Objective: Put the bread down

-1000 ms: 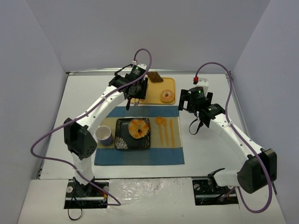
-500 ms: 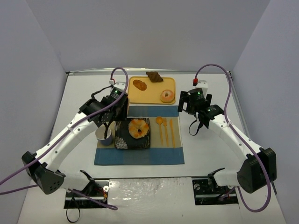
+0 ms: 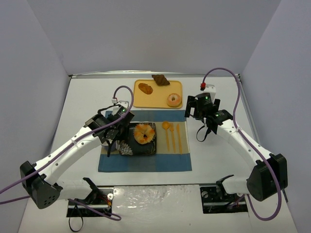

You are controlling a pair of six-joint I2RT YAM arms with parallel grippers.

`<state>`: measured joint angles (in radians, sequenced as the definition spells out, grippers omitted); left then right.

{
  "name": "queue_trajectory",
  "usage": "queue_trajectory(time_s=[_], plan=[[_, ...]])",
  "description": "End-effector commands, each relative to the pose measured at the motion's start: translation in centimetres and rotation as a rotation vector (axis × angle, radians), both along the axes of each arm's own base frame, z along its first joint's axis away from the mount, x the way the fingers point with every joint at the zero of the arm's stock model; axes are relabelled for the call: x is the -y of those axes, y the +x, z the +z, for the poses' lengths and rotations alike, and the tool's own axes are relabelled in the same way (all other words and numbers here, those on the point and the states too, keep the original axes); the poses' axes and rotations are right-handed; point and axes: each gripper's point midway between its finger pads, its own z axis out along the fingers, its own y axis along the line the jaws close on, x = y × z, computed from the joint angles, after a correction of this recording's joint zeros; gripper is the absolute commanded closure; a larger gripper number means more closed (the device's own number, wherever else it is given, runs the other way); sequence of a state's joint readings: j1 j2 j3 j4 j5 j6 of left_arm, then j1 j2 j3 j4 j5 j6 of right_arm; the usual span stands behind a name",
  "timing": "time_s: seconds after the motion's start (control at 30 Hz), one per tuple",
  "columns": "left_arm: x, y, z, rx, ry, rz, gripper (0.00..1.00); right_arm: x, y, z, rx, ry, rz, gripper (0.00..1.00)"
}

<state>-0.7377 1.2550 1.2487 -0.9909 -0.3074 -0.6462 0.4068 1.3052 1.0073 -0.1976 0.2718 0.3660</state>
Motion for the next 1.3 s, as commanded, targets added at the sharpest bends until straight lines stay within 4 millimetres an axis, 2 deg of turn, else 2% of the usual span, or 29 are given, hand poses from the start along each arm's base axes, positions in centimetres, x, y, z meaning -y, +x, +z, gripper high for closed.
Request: queue_trajectory(time_s=[0.0, 0.37, 0.8, 0.9, 1.1, 1.27], plan=[[0.2, 0.2, 1.8, 0.078, -0.056, 0.034, 1.00, -0.6, 0.8, 1.4, 0.060, 0.031, 0.000, 0.00], [2.0, -1.2, -0.1, 0.034, -0.049, -0.016, 1.00, -0.5, 0.5, 1.2, 0.060, 0.037, -0.003, 0.00], [2.9, -1.1, -1.6, 0.010, -0.051, -0.027, 1.00, -0.6, 0.6, 1.2, 0.062, 0.039, 0.000, 0.00], [2.9, -1.0, -1.4, 0.016, -0.054, -0.030, 0.87, -0.6, 0.6, 1.3, 0.064, 0.040, -0.001, 0.00], [2.9, -0.9, -0.6, 0.033, -0.057, -0.035, 0.51, -0.6, 0.7, 1.2, 0.062, 0.041, -0.002, 0.00], [3.1, -1.0, -0.4, 0.037, -0.050, -0.042, 0.40, -0.5, 0.7, 1.2, 0.062, 0.040, -0.003, 0.00]])
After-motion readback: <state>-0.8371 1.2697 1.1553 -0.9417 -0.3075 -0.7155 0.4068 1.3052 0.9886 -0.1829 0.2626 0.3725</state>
